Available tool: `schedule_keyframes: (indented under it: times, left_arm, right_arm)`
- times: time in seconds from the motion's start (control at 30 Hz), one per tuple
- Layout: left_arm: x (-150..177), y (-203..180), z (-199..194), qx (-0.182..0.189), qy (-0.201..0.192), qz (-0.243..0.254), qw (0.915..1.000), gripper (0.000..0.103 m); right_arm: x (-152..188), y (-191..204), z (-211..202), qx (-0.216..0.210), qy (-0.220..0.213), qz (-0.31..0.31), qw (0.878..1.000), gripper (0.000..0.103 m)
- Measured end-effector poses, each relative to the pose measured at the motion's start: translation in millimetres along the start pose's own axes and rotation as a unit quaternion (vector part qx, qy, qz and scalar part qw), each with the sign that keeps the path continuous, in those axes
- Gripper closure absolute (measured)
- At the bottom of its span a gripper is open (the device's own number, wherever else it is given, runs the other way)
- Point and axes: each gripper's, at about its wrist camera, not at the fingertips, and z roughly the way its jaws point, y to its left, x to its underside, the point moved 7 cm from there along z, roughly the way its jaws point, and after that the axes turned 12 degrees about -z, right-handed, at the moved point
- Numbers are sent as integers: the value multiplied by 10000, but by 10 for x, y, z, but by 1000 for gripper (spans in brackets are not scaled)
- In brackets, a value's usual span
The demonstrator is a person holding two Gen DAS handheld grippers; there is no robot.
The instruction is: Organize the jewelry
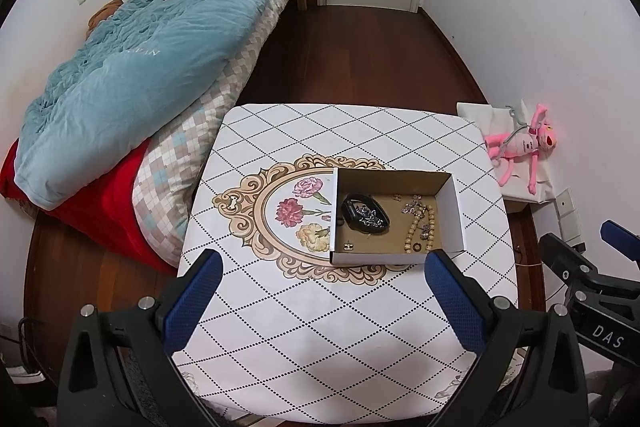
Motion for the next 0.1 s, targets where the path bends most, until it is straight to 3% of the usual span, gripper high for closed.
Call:
schedule_keyframes:
  times: [0.1]
  left_arm:
    - [-2, -2, -6, 10, 2, -9, 10000, 0]
  right_arm:
    - [5, 1, -2, -5, 1, 3, 10000, 0]
